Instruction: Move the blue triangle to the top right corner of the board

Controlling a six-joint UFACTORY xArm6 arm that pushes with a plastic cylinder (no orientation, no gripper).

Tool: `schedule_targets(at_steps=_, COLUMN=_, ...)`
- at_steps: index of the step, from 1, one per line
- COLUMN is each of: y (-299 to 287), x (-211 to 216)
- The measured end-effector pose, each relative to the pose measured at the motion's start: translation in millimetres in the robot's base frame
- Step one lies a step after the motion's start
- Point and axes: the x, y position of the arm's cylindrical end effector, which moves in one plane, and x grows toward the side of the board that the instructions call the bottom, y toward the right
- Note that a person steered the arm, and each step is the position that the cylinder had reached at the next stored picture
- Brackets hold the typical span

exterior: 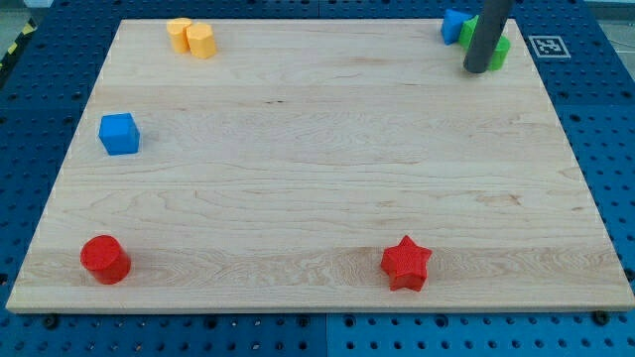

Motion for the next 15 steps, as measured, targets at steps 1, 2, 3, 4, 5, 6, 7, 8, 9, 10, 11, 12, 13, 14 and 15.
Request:
schedule_targets(at_steps=1, y=-21, x=-12)
schedule_targets(at_steps=2, y=-40, x=-16)
schedule_targets(at_steps=3, y=-49, x=-45)
schedule_targets(at_steps=4, y=-49, x=-61)
schedule_targets(at_steps=5, y=-49, x=-64)
schedule_targets(at_steps=6, y=-40, x=-68)
schedule_targets(at_steps=7, y=-28, x=-69)
schedule_targets(at_steps=8, y=-20, x=-69)
schedule_targets(at_steps=9, y=-14, x=-69)
schedule_targets(at_steps=10, y=-11, x=-69)
schedule_targets(at_steps=11, y=-30, x=-69)
schedule_targets(at_steps=12, y=-46, x=-92)
schedule_targets(at_steps=13, y=-45, x=-103)
schedule_targets(at_steps=14, y=-27, x=-103)
schedule_targets(at_steps=15, y=-12, x=-93)
